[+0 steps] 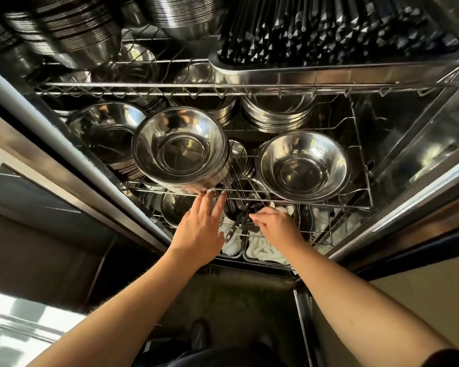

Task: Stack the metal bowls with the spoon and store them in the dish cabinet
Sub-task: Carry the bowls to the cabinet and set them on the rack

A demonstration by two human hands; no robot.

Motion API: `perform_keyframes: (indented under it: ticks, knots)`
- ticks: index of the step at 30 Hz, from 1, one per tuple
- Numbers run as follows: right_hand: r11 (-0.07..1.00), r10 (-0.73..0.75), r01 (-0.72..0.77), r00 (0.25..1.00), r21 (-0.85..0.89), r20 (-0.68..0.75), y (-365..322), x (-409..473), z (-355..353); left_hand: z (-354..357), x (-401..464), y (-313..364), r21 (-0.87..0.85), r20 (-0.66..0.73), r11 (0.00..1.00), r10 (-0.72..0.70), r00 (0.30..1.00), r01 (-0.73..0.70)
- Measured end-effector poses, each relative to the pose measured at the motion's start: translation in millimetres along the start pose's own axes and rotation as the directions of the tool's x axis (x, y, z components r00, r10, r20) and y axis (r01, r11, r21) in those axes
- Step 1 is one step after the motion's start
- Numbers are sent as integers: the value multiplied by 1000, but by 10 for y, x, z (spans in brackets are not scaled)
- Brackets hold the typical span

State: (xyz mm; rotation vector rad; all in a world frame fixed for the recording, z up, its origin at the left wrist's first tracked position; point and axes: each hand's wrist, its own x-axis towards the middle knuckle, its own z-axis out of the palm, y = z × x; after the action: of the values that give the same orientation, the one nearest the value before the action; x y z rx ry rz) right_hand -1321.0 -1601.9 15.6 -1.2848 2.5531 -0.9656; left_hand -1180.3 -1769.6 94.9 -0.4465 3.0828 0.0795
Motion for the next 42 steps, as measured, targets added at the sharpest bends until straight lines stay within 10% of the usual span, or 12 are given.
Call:
perform_keyframes:
  ticks: [26,42]
  knots:
    - [947,275,-173,873,-271,402,190,131,238,-72,-26,68,-30,31,999,-36,999,37]
    - [973,-43,24,996,-229,-77,-578,-437,-956,-514,181,193,7,133,1000,-10,991,10]
